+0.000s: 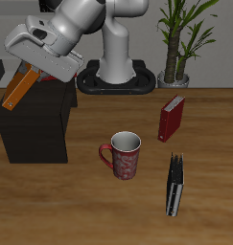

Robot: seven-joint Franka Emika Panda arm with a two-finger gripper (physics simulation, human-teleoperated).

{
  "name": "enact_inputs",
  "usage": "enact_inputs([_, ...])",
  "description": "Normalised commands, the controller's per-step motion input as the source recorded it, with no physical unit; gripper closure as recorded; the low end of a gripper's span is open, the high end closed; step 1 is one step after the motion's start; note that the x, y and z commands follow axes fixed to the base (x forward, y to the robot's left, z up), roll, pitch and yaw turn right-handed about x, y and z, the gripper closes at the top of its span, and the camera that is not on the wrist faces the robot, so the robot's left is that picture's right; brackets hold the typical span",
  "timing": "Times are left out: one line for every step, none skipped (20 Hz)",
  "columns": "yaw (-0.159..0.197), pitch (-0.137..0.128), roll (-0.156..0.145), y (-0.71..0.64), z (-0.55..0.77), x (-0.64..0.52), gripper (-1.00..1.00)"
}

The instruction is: Place the right red book flat on top of the shelf and place the orange book flat on top of the shelf

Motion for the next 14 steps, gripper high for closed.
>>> enact_inputs([0.113, 0.323, 0.084, 0.21, -0.80, 0.46, 1.00])
enact_inputs([0.116, 0.206, 0.221, 0.20, -0.80, 0.66, -1.00])
enact_inputs([-0.116, 0.117, 0.014, 0.30, -0.22, -0.24, -1.00])
enact_inputs([-0.006, 0.046, 0.062, 0.24, -0.39, 0.16, -1.00])
enact_inputs([0.000, 0.137, 0.230, 0.54, -0.41, 0.16, -1.00])
enact_inputs([-0.076, 0.040, -0.021, 0.14, -0.18, 0.00, -1.00])
enact_inputs([0.039, -0.034, 0.078, 0.56, -0.09, 0.03, -1.00])
enact_inputs([-0.106, 0.214, 0.236, 0.44, -0.39, 0.19, -1.00])
enact_inputs([0.034, 0.014, 0.111, 0.52, -0.09, 0.05, -1.00])
enact_inputs([0.179, -0.197, 0.110, 0.63, 0.05, 0.05, -1.00])
enact_inputs([-0.142, -0.006, -0.081, 0.04, -0.06, -0.12, -1.00])
enact_inputs([-0.072, 0.026, 0.219, 0.56, 0.00, 0.12, -1.00])
enact_inputs([0.045, 0.068, 0.201, 0.65, -0.18, 0.04, -1.00])
enact_inputs([-0.098, 0.075, 0.113, 0.48, -0.10, -0.03, -1.00])
